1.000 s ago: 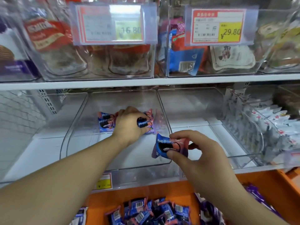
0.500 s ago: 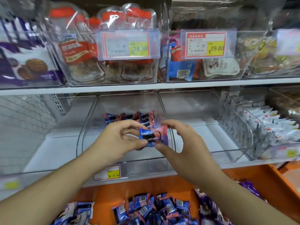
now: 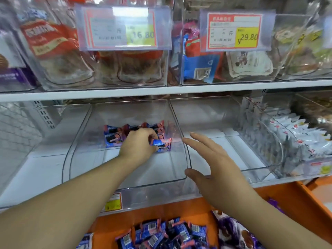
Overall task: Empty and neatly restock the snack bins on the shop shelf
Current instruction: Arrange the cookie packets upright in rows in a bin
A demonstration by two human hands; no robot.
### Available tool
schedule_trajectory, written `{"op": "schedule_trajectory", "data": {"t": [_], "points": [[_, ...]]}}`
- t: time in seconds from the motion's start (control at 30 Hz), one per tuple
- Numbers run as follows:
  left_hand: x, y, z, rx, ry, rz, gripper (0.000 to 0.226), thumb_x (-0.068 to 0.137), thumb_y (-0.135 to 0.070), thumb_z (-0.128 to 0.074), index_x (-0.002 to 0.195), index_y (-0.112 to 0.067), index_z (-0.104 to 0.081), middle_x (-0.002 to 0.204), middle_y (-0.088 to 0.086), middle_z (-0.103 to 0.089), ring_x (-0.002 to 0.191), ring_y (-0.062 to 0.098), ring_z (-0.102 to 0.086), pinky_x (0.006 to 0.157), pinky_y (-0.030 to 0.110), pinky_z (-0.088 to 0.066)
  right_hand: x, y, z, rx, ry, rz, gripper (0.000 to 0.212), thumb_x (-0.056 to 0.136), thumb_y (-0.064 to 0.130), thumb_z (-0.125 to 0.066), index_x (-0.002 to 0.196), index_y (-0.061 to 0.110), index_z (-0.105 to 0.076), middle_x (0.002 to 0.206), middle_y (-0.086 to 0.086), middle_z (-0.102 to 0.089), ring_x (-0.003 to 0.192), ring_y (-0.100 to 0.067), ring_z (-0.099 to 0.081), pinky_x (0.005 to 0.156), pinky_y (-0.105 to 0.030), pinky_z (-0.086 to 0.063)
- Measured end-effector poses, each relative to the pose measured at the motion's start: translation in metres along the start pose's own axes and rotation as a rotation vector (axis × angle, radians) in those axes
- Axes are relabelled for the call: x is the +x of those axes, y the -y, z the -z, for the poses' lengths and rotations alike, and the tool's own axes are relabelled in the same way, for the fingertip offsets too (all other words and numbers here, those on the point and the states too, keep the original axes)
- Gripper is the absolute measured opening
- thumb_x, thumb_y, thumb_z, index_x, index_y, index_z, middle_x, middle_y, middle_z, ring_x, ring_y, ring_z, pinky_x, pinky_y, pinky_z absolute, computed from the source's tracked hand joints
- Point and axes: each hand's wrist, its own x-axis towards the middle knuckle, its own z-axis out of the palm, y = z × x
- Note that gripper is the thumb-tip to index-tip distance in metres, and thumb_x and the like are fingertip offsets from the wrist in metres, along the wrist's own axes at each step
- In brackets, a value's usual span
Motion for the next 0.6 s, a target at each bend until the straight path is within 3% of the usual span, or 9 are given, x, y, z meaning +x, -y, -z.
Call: {"op": "schedule_trajectory", "data": {"t": [0.13, 0.23, 0.4, 0.47, 0.53, 0.6], "points": [[0.007, 0.005, -0.007, 0.256, -0.104, -0.137, 0.029, 0.077, -0.026, -0.088, 0.104, -0.028, -0.079, 0.107, 0.002, -0.065, 0.105, 0.028, -0.054, 0.082, 0.033, -0.045, -0.002, -0.001, -0.001, 0.020, 0.019, -0.003, 0.074, 0.097, 0.030, -0.072, 0.151, 0.062, -0.032, 0.157, 0.045, -0.017, 0.144, 0.014, -0.013, 0.087, -0.001, -0.046], [0.008, 0.007, -0.007, 0.312, -0.109, -0.131, 0.039, 0.077, -0.030, -0.088, 0.115, -0.031, -0.078, 0.120, 0.003, -0.061, 0.113, 0.032, -0.048, 0.092, 0.036, -0.041, -0.003, -0.002, -0.002, 0.023, 0.021, 0.004, 0.074, 0.098, 0.030, -0.071, 0.151, 0.062, -0.030, 0.157, 0.042, -0.018, 0.148, 0.009, -0.015, 0.086, -0.001, -0.047], [0.006, 0.009, -0.008, 0.273, -0.066, -0.112, 0.046, 0.078, -0.033, -0.089, 0.122, -0.035, -0.073, 0.127, -0.001, -0.060, 0.116, 0.030, -0.047, 0.093, 0.035, -0.038, -0.003, -0.006, -0.003, 0.033, 0.010, 0.009, 0.074, 0.098, 0.032, -0.071, 0.152, 0.062, -0.031, 0.159, 0.037, -0.022, 0.149, 0.003, -0.019, 0.091, -0.009, -0.051], [0.004, 0.007, -0.004, 0.250, -0.050, -0.132, 0.050, 0.075, -0.039, -0.090, 0.121, -0.037, -0.073, 0.126, -0.002, -0.061, 0.116, 0.029, -0.051, 0.096, 0.035, -0.038, -0.002, -0.009, -0.002, 0.028, -0.006, 0.019, 0.074, 0.097, 0.034, -0.072, 0.151, 0.064, -0.031, 0.160, 0.032, -0.025, 0.149, 0.000, -0.022, 0.096, -0.005, -0.045], [-0.003, 0.004, 0.005, 0.192, -0.045, -0.147, 0.049, 0.073, -0.039, -0.090, 0.119, -0.039, -0.073, 0.124, -0.004, -0.062, 0.117, 0.028, -0.053, 0.097, 0.033, -0.035, -0.003, -0.011, -0.001, 0.027, 0.000, 0.001, 0.075, 0.096, 0.036, -0.073, 0.150, 0.066, -0.030, 0.162, 0.027, -0.026, 0.150, -0.003, -0.024, 0.089, 0.006, -0.034], [-0.020, 0.000, 0.021, 0.102, -0.054, -0.179, 0.045, 0.077, -0.036, -0.089, 0.119, -0.036, -0.074, 0.124, -0.003, -0.061, 0.119, 0.026, -0.053, 0.102, 0.031, -0.037, -0.004, -0.010, 0.000, 0.016, 0.013, -0.034, 0.074, 0.096, 0.038, -0.073, 0.150, 0.066, -0.031, 0.164, 0.021, -0.027, 0.150, -0.005, -0.028, 0.083, 0.010, -0.029]]}}
